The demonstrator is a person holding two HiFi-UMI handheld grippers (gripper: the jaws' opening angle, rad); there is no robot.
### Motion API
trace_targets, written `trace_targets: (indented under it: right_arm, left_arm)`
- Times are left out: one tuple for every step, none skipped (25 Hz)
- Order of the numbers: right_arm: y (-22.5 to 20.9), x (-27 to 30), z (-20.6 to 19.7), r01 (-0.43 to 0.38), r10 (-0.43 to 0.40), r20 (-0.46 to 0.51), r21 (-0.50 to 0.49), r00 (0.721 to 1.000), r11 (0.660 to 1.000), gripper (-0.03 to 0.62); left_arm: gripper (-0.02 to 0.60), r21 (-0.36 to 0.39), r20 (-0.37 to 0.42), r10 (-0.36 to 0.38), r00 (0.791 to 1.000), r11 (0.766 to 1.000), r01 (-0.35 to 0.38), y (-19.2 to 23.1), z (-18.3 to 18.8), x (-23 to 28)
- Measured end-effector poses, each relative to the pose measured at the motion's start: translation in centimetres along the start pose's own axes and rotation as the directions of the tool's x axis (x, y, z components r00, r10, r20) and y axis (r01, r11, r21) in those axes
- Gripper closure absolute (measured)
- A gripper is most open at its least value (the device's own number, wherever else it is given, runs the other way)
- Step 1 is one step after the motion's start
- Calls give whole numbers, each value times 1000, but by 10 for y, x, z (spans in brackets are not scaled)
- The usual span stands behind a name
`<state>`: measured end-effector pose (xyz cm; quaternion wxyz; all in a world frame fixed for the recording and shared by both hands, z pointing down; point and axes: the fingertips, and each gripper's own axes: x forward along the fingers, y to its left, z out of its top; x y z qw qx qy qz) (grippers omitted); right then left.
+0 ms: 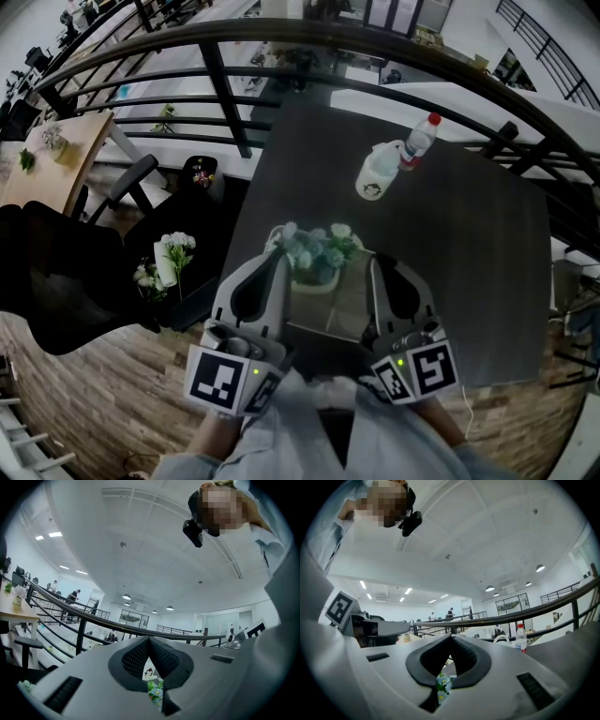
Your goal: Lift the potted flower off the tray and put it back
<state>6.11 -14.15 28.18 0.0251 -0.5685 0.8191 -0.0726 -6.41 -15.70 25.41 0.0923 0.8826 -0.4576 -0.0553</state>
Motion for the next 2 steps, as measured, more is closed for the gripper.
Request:
trace_targets:
  right_arm:
    - [0,0,0,-1,1,0,0,1000,1000,595]
    - [0,0,0,-1,1,-1,-1,1000,1000,596]
  left_arm:
    - [580,-2,0,1,1000,1000,-1,0,0,0]
    - [580,-4,1,2,1000,1000,-2,1,1,0]
